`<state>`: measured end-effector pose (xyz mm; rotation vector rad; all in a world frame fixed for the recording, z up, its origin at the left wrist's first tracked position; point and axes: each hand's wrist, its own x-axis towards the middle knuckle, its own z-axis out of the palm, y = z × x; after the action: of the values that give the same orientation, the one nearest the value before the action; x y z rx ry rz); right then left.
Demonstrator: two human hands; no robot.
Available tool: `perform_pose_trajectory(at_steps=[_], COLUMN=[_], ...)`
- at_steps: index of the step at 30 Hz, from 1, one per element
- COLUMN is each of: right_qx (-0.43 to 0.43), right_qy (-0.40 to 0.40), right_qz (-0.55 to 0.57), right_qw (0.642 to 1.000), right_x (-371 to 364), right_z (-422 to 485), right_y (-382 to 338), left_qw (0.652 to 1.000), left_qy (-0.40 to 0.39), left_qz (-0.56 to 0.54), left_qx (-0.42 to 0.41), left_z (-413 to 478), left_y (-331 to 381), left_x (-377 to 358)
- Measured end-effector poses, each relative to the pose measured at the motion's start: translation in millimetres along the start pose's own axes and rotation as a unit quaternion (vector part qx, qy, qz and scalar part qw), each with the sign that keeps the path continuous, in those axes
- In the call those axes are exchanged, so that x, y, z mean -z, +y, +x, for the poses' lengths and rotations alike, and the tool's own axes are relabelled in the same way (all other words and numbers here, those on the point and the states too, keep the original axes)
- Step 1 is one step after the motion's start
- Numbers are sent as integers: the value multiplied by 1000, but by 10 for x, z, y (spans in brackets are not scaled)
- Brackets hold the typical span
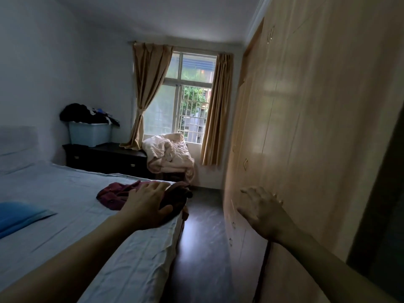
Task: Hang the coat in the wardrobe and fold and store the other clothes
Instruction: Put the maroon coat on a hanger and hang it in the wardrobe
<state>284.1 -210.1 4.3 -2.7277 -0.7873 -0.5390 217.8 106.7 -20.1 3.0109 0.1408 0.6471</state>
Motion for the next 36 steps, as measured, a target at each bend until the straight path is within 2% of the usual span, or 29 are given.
perform_pose_trajectory(at_steps=[5, 13, 20, 28, 36], right_qx=[7, 19, 51, 66, 61], right_qy=[-10, -25, -27, -14, -31], right_qz=[-11, 12, -6, 27, 39], right_qw=[1000, 999, 998, 997, 997], right_x=[-311, -967, -1633, -2097, -2808], right_z=[648, 1573, 2593, 4084, 5172], right_y=[16, 266, 903, 1669, 2241], left_qw=[1000, 999, 998, 997, 997], left_qy=[6, -32, -58, -55, -67], left_qz=[-19, -24, 26, 24, 8], left_qx=[20, 32, 21, 47, 45], left_z=[653, 1452, 2462, 3849, 5018], left_y=[-352, -614, -652, -659, -803], left_x=[-262, -916, -1496, -2022, -2776])
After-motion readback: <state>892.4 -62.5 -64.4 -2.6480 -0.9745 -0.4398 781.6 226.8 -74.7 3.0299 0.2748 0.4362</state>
